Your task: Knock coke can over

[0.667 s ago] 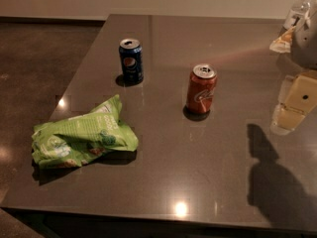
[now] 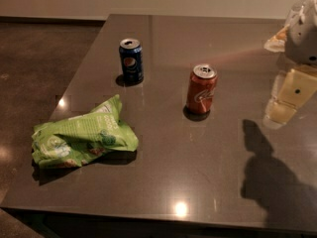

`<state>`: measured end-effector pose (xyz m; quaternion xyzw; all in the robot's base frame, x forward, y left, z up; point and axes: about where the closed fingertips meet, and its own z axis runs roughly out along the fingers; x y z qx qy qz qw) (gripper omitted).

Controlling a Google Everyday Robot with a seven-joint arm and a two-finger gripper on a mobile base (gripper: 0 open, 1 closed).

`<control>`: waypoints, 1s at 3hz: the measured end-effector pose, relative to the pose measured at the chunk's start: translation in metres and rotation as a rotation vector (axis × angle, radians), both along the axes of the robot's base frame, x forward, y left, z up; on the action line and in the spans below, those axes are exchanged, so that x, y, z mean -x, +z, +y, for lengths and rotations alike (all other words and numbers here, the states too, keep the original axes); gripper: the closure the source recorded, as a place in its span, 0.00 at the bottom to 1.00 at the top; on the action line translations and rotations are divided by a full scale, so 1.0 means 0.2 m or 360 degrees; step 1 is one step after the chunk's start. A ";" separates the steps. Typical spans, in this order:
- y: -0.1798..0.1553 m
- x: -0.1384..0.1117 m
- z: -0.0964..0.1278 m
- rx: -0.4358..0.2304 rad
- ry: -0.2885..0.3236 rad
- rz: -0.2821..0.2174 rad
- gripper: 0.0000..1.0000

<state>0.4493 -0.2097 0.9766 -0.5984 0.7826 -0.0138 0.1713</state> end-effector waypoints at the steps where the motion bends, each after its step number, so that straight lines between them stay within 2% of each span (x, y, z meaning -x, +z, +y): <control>1: -0.04 -0.08 0.06 -0.0117 0.0003 -0.0004 0.00; 3: -0.17 -0.27 0.24 -0.0346 -0.0016 -0.0125 0.00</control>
Offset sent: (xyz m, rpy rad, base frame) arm 0.0721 0.0513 -0.0414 0.2602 -0.1123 -0.0366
